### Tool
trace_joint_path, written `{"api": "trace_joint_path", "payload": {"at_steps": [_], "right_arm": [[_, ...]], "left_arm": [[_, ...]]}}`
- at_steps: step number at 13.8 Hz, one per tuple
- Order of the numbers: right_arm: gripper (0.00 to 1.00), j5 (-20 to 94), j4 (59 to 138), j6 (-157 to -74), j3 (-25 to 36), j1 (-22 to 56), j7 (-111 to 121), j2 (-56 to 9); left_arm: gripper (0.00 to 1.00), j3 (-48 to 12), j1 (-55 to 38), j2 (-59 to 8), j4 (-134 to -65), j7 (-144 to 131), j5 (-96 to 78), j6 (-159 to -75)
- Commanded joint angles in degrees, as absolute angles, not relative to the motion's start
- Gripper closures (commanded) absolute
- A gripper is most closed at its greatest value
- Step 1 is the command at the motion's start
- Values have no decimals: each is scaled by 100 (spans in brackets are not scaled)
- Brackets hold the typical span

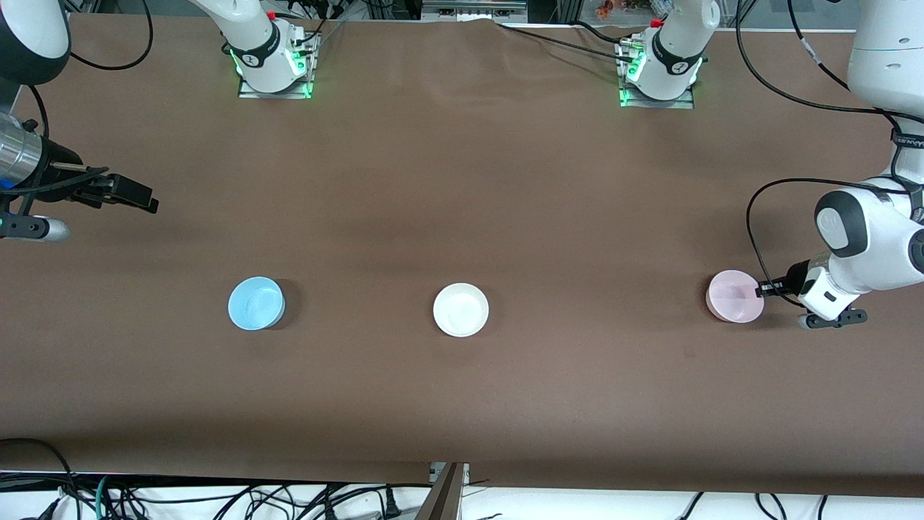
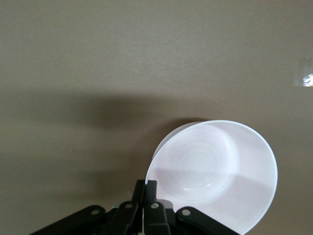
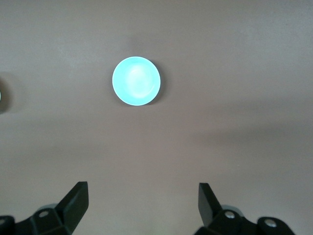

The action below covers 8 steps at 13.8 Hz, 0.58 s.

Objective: Stack pink and blue bowls on white bowl
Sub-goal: 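Close the left gripper on the pink bowl rim, then carry the pink bowl onto the white bowl while the right gripper reaches out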

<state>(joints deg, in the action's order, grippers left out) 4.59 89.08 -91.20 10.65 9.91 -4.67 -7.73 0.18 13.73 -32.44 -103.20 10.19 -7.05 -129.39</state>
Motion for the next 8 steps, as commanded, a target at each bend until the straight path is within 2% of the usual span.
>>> {"api": "trace_joint_path", "payload": {"at_steps": [1,4,8], "right_arm": [[1,404,8921,-9070,1055,984,-439,-712],[1,404,8921,-9070,1055,984,-439,-712],[0,404,8921,-9070,1046,984,-439,-712]], "left_arm": [[100,-297,1205,-3050,-9907,784,-1053,-12359],[100,-667,600,-3050,-9502,195,-1195,-12252],[100,-729,-867,-3426,-8625,-1349,-1222,-12261]]}}
